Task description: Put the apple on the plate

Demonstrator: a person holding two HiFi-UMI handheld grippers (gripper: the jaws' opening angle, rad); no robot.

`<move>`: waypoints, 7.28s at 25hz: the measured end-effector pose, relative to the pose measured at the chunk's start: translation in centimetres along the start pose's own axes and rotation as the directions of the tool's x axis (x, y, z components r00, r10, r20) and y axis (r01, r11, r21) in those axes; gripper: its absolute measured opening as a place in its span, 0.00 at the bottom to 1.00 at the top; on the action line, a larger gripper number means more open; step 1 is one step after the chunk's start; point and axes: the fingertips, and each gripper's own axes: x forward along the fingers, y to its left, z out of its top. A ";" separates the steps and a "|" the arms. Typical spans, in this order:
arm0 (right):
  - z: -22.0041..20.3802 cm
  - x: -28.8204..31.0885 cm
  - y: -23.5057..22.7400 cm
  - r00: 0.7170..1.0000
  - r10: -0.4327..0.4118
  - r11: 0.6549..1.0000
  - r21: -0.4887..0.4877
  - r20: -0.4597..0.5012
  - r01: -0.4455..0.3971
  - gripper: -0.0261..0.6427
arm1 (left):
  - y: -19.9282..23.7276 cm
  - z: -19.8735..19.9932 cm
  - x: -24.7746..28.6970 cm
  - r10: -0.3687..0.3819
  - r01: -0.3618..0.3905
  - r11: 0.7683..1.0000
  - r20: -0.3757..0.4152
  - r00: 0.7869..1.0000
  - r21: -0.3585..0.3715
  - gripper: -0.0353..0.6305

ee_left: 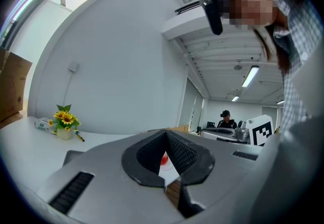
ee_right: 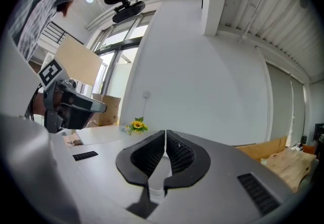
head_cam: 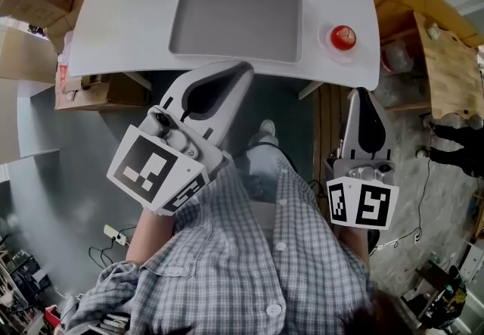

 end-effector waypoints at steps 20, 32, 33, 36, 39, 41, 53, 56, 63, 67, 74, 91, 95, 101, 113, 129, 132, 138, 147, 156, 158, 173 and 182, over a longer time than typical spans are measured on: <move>-1.8 7.3 -11.2 0.996 0.077 0.997 0.008 -0.046 -0.077 0.08 | -0.7 1.4 11.3 0.085 -0.085 0.996 -0.019 0.996 -0.013 0.07; -2.7 10.1 -10.4 0.994 0.047 0.999 0.011 -0.097 -0.046 0.08 | 2.7 1.6 13.1 0.041 -0.042 0.999 -0.043 0.998 -0.027 0.07; -2.6 10.3 -10.3 0.994 0.043 0.999 0.011 -0.099 -0.042 0.08 | 2.9 1.7 13.2 0.034 -0.035 0.999 -0.043 0.998 -0.027 0.07; -2.8 10.5 -10.1 0.993 0.025 1.000 0.007 -0.115 -0.024 0.08 | 3.3 1.9 13.6 0.011 -0.012 1.000 -0.044 0.999 -0.028 0.07; -3.6 10.7 -10.3 0.985 -0.013 1.000 0.003 -0.175 0.014 0.08 | 3.3 1.8 13.8 -0.013 0.011 1.000 -0.050 0.999 -0.025 0.07; -4.4 10.7 -10.4 0.977 -0.030 0.999 0.018 -0.210 0.034 0.08 | 3.3 1.5 13.7 -0.023 0.021 0.999 -0.058 0.998 -0.024 0.07; -6.6 9.0 -11.6 0.958 -0.152 0.949 0.236 -0.242 0.210 0.08 | 3.2 -1.3 13.4 -0.094 0.087 0.994 -0.110 0.989 -0.070 0.07; -7.3 8.7 -12.1 0.951 -0.158 0.940 0.253 -0.267 0.227 0.08 | 2.9 -1.7 14.2 -0.123 0.114 0.990 -0.128 0.984 -0.080 0.07; -8.9 9.3 -14.3 0.942 -0.151 0.943 0.242 -0.300 0.229 0.08 | 2.9 -2.8 17.2 -0.121 0.104 0.988 -0.164 0.979 -0.110 0.07; -10.4 10.4 -16.0 0.936 -0.115 0.951 0.235 -0.332 0.201 0.08 | 2.7 -4.1 19.6 -0.113 0.088 0.988 -0.205 0.972 -0.131 0.07; -13.3 12.8 -18.6 0.919 -0.024 0.966 0.228 -0.395 0.123 0.08 | 2.6 -6.7 23.9 -0.082 0.039 0.988 -0.288 0.954 -0.152 0.07; -23.6 17.3 -21.2 0.790 0.195 0.972 0.221 -0.581 -0.077 0.08 | 5.0 -17.0 30.3 0.055 -0.219 0.939 -0.513 0.856 -0.264 0.07; -26.2 17.7 -20.9 0.737 0.244 0.966 0.222 -0.631 -0.130 0.08 | 4.7 -19.3 31.2 0.043 -0.238 0.932 -0.568 0.822 -0.274 0.07; -28.6 17.8 -20.5 0.676 0.329 0.936 0.321 -0.660 -0.143 0.08 | 4.7 -22.3 31.6 0.060 -0.300 0.918 -0.658 0.750 -0.258 0.07; -31.1 18.6 -20.2 0.620 0.430 0.881 0.457 -0.657 -0.126 0.16 | 4.9 -26.4 31.5 0.070 -0.400 0.882 -0.769 0.636 -0.250 0.18; -32.9 17.0 -18.9 0.523 0.504 0.851 0.500 -0.688 -0.162 0.16 | 5.2 -28.7 31.2 0.096 -0.478 0.853 -0.837 0.538 -0.210 0.21; -33.1 16.9 -18.7 0.515 0.508 0.849 0.503 -0.691 -0.162 0.16 | 5.3 -28.9 31.4 0.105 -0.485 0.854 -0.850 0.515 -0.188 0.21; -33.1 16.8 -18.7 0.506 0.520 0.842 0.512 -0.688 -0.170 0.16 | 5.4 -29.6 31.6 0.113 -0.528 0.828 -0.868 0.484 -0.187 0.21; -33.5 16.8 -18.2 0.504 0.565 0.784 0.616 -0.654 -0.081 0.16 | 5.9 -29.7 31.3 0.119 -0.564 0.795 -0.855 0.506 -0.223 0.21; -33.5 17.6 -18.4 0.520 0.576 0.752 0.658 -0.631 -0.034 0.14 | 6.3 -29.6 31.3 0.147 -0.598 0.753 -0.815 0.560 -0.275 0.19; -33.6 17.7 -18.5 0.515 0.572 0.751 0.660 -0.638 -0.017 0.14 | 6.5 -29.7 31.5 0.132 -0.606 0.737 -0.816 0.562 -0.299 0.18; -32.6 17.8 -20.3 0.507 0.505 0.723 0.663 -0.699 0.194 0.12 | 6.1 -28.6 32.7 -0.003 -0.586 0.659 -0.781 0.625 -0.472 0.15; -29.6 19.3 -20.7 0.564 0.458 0.734 0.651 -0.687 0.196 0.12 | 6.8 -25.6 33.0 0.007 -0.567 0.647 -0.739 0.673 -0.510 0.14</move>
